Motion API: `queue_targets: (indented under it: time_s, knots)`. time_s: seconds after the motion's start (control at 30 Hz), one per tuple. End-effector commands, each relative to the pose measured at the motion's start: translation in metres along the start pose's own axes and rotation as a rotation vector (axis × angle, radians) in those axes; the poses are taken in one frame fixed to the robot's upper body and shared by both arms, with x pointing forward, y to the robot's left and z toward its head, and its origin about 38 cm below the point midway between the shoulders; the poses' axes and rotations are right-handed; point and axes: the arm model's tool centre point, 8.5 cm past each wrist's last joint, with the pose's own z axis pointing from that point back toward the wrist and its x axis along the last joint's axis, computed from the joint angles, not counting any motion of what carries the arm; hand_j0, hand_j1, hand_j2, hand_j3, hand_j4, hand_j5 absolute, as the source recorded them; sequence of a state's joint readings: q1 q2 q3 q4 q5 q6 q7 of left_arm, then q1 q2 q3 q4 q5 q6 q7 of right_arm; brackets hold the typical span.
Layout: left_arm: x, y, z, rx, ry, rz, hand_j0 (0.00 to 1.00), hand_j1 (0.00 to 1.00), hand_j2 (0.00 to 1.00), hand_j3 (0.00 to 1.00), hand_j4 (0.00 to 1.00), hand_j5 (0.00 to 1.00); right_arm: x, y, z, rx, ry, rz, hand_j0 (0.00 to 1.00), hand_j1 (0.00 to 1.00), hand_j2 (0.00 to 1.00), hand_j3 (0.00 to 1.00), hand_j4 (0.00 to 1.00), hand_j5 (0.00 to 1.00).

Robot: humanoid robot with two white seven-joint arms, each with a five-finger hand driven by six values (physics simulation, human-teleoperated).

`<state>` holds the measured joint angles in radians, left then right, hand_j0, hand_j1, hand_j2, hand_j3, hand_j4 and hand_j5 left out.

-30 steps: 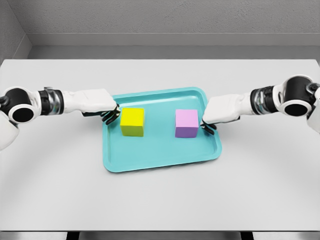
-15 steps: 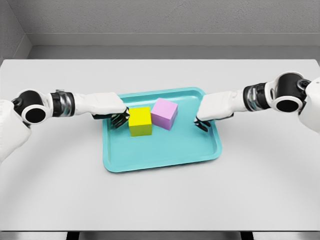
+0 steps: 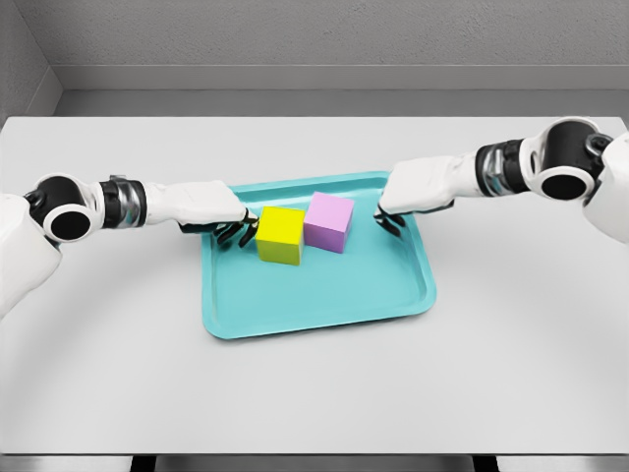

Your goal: Push two cubes

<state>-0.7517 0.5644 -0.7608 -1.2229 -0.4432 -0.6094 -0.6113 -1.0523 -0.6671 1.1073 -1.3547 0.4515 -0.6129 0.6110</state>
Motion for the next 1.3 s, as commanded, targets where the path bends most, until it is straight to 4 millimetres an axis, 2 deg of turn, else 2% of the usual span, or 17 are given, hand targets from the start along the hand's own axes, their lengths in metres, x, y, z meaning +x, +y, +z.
queue_targets:
  time_s: [0.0, 0.03, 0.07, 0.1, 0.17, 0.23, 0.37, 0.57, 0.63, 0.7, 0.87, 0.9, 0.93, 1.27]
  knots:
    - [-0.004, -0.002, 0.002, -0.002, 0.008, 0.008, 0.14, 0.14, 0.14, 0.14, 0.14, 0.14, 0.001, -0.002, -0.002, -0.006, -0.003, -0.003, 0.32, 0.32, 0.32, 0.32, 0.32, 0.32]
    - [-0.011, 0.003, 0.010, 0.011, 0.027, 0.015, 0.32, 0.32, 0.32, 0.32, 0.32, 0.32, -0.002, -0.002, -0.003, -0.006, 0.000, -0.008, 0.32, 0.32, 0.32, 0.32, 0.32, 0.32]
    - [-0.019, 0.006, 0.020, 0.049, 0.036, 0.060, 0.69, 0.69, 0.69, 0.69, 0.69, 0.69, -0.006, -0.004, -0.002, -0.007, 0.010, -0.012, 0.32, 0.32, 0.32, 0.32, 0.32, 0.32]
    - [-0.028, 0.007, 0.032, 0.071, 0.054, 0.090, 0.77, 0.77, 0.77, 0.77, 0.77, 0.77, -0.009, -0.006, -0.002, -0.008, 0.018, -0.015, 0.32, 0.32, 0.32, 0.32, 0.32, 0.32]
    - [-0.033, 0.010, 0.044, 0.096, 0.063, 0.110, 0.82, 0.82, 0.82, 0.82, 0.82, 0.82, -0.020, -0.011, 0.002, -0.013, 0.044, -0.025, 0.32, 0.32, 0.32, 0.32, 0.32, 0.32]
    - [-0.047, 0.010, 0.082, 0.138, 0.092, 0.166, 0.87, 0.87, 0.87, 0.87, 0.87, 0.87, -0.026, -0.020, -0.006, -0.022, 0.050, -0.033, 0.32, 0.32, 0.32, 0.32, 0.32, 0.32]
    - [-0.048, 0.010, 0.088, 0.153, 0.087, 0.186, 0.95, 0.95, 0.95, 0.95, 0.95, 0.95, -0.043, -0.047, -0.015, -0.041, 0.080, -0.042, 0.32, 0.32, 0.32, 0.32, 0.32, 0.32]
    - [-0.048, 0.009, 0.090, 0.153, 0.088, 0.190, 0.95, 0.95, 0.95, 0.95, 0.95, 0.95, -0.051, -0.060, -0.033, -0.032, 0.093, -0.061, 0.32, 0.32, 0.32, 0.32, 0.32, 0.32]
    - [-0.048, 0.009, 0.090, 0.153, 0.088, 0.190, 0.95, 0.95, 0.95, 0.95, 0.95, 0.95, -0.048, -0.062, -0.042, -0.018, 0.089, -0.044, 0.32, 0.32, 0.32, 0.32, 0.32, 0.32]
    - [-0.048, 0.009, 0.090, 0.153, 0.088, 0.190, 0.94, 0.94, 0.94, 0.94, 0.94, 0.94, -0.046, -0.057, -0.052, 0.007, 0.081, -0.054, 0.32, 0.32, 0.32, 0.32, 0.32, 0.32]
    - [-0.049, 0.007, 0.093, 0.148, 0.095, 0.189, 0.65, 0.65, 0.65, 0.65, 0.65, 0.65, -0.040, -0.056, -0.062, 0.023, 0.063, -0.046, 0.32, 0.32, 0.32, 0.32, 0.32, 0.32]
    - [-0.048, 0.007, 0.093, 0.146, 0.092, 0.188, 0.55, 0.55, 0.55, 0.55, 0.55, 0.55, -0.039, -0.057, -0.063, 0.020, 0.059, -0.045, 0.32, 0.32, 0.32, 0.32, 0.32, 0.32]
    - [-0.048, 0.006, 0.093, 0.144, 0.094, 0.189, 0.52, 0.52, 0.52, 0.52, 0.52, 0.52, -0.038, -0.058, -0.064, 0.019, 0.058, -0.044, 0.32, 0.32, 0.32, 0.32, 0.32, 0.32]
    - [-0.048, 0.005, 0.093, 0.145, 0.094, 0.190, 0.52, 0.52, 0.52, 0.52, 0.52, 0.52, -0.037, -0.056, -0.072, 0.046, 0.062, -0.038, 0.32, 0.32, 0.32, 0.32, 0.32, 0.32]
